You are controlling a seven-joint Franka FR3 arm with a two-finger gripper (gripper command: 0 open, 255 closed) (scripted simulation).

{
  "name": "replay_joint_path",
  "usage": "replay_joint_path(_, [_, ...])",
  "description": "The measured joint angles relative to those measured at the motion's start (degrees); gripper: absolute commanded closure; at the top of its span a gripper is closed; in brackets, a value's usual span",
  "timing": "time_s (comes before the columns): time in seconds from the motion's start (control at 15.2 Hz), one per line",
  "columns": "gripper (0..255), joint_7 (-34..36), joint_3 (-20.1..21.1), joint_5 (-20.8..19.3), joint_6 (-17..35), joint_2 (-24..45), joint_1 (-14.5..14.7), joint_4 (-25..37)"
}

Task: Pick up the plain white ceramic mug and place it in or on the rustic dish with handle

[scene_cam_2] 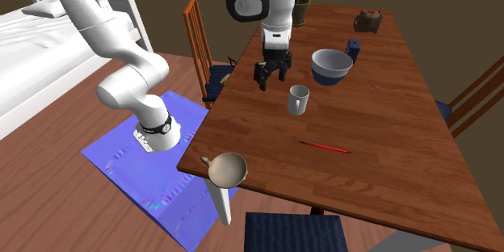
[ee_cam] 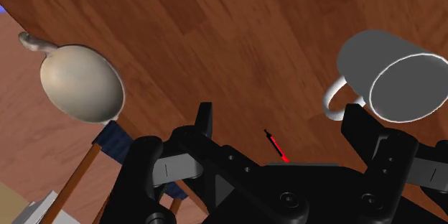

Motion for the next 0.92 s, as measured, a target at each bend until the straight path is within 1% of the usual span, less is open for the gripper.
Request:
replay_joint_path(0.33, [0,9.23,4.92,-4.79,3.80,10.71,0.07,5.82])
replay_joint_path(0.59, [0,16.89,7.25,-10.61,5.06,20.13,1.36,12.18])
replay_joint_path(0.66, [0,19.35,7.80,-12.40,5.34,22.84,2.34,13.98])
replay_joint_path(0.79, [0,22.80,7.75,-15.76,5.58,27.95,3.81,17.69])
replay_joint_path(0.92, [0,26.02,7.45,-18.72,5.25,32.69,5.87,21.71])
